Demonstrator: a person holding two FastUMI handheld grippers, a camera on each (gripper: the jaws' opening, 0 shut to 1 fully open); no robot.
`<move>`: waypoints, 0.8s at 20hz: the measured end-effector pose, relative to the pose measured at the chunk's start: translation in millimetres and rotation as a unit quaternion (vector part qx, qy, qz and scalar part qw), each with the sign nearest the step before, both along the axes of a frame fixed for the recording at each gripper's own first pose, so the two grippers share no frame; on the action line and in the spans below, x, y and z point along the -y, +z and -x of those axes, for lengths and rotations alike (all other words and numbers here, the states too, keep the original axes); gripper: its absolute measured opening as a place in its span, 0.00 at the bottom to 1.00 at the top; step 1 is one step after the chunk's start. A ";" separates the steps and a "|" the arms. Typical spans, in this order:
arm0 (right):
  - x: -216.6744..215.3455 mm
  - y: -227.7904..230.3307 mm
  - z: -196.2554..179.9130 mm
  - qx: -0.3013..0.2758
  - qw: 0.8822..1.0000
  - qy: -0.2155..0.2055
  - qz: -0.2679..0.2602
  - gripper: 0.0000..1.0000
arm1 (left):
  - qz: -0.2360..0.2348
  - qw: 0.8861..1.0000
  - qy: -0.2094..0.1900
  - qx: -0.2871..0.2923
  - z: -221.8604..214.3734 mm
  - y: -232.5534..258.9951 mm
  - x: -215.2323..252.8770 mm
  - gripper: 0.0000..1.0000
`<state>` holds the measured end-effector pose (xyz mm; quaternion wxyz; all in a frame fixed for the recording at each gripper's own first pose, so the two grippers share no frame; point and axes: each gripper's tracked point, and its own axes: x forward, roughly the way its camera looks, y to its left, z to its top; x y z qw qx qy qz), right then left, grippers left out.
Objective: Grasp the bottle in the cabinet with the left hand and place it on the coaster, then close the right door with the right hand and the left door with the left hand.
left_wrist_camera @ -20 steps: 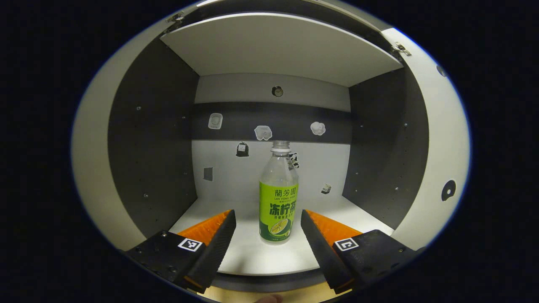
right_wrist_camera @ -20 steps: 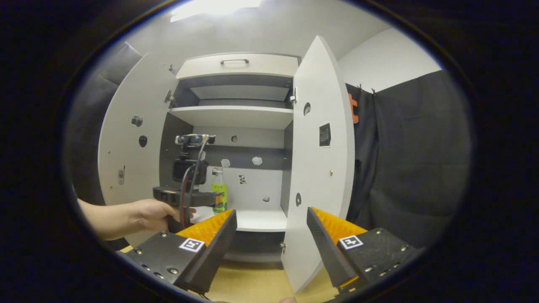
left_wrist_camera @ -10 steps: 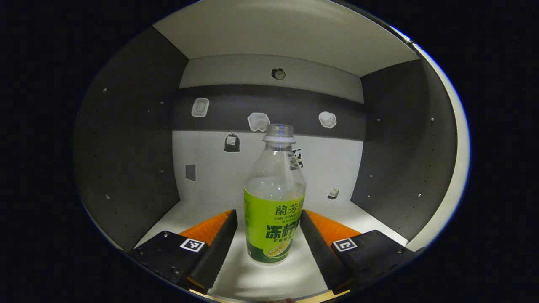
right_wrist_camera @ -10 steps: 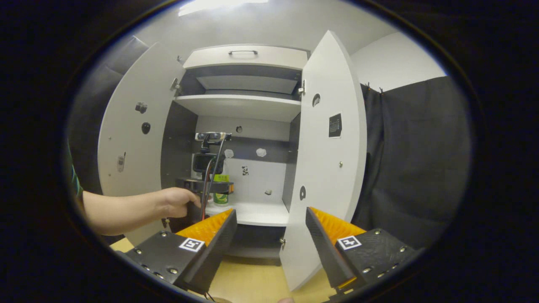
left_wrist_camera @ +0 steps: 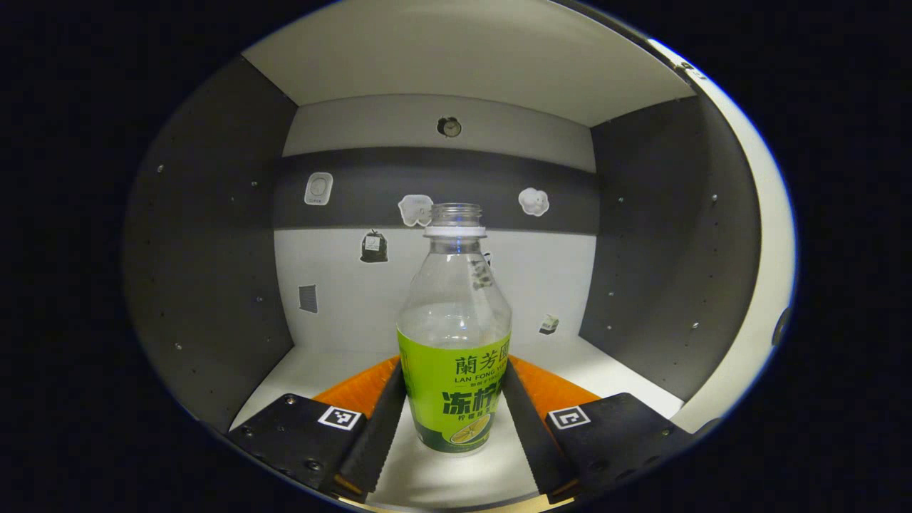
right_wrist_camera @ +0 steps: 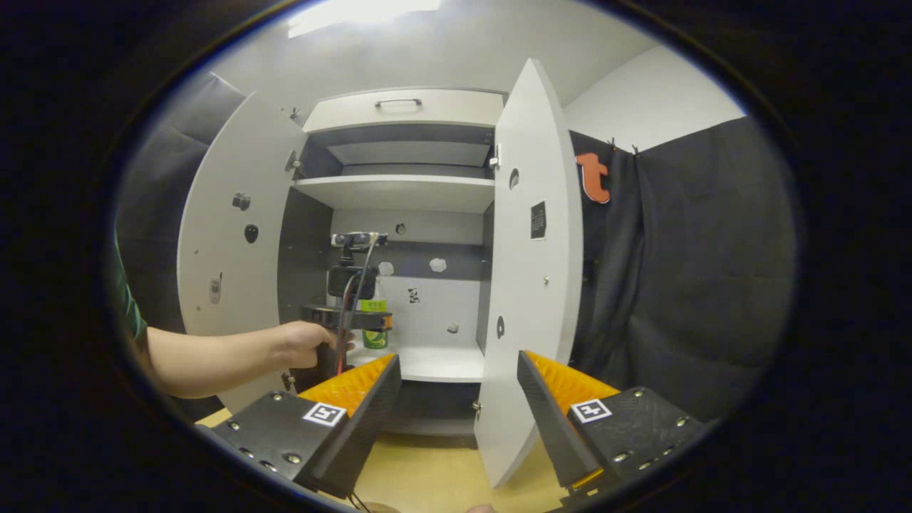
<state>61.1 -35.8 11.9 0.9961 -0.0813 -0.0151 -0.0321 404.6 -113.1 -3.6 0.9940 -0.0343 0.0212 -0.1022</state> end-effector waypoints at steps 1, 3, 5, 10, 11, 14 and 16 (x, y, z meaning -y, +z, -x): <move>2.8 1.2 5.5 0.003 1.000 -0.002 -0.003 0.99 | -0.004 1.000 0.000 0.005 10.4 3.7 -2.8 0.81; 7.7 0.0 16.8 0.002 1.000 -0.004 -0.015 0.99 | -0.007 1.000 -0.001 0.012 33.2 10.0 -7.7 0.80; 8.3 0.3 31.2 0.002 1.000 0.001 -0.025 0.99 | 0.000 1.000 -0.005 0.011 60.7 12.6 -11.4 0.80; 11.4 2.5 64.9 0.009 1.000 0.006 -0.025 0.97 | 0.011 1.000 -0.010 0.009 136.2 1.7 -18.9 0.80; 12.2 3.9 69.9 0.011 1.000 0.009 -0.025 0.99 | 0.008 1.000 -0.013 0.009 151.7 -3.8 -19.2 0.80; 19.0 6.7 82.5 0.014 1.000 0.004 -0.020 0.99 | 0.006 1.000 -0.009 0.017 192.3 -17.0 -21.3 0.80; 19.0 10.4 90.5 0.019 0.999 0.010 -0.025 0.99 | 0.014 1.000 -0.016 0.007 219.0 -33.4 -17.6 0.80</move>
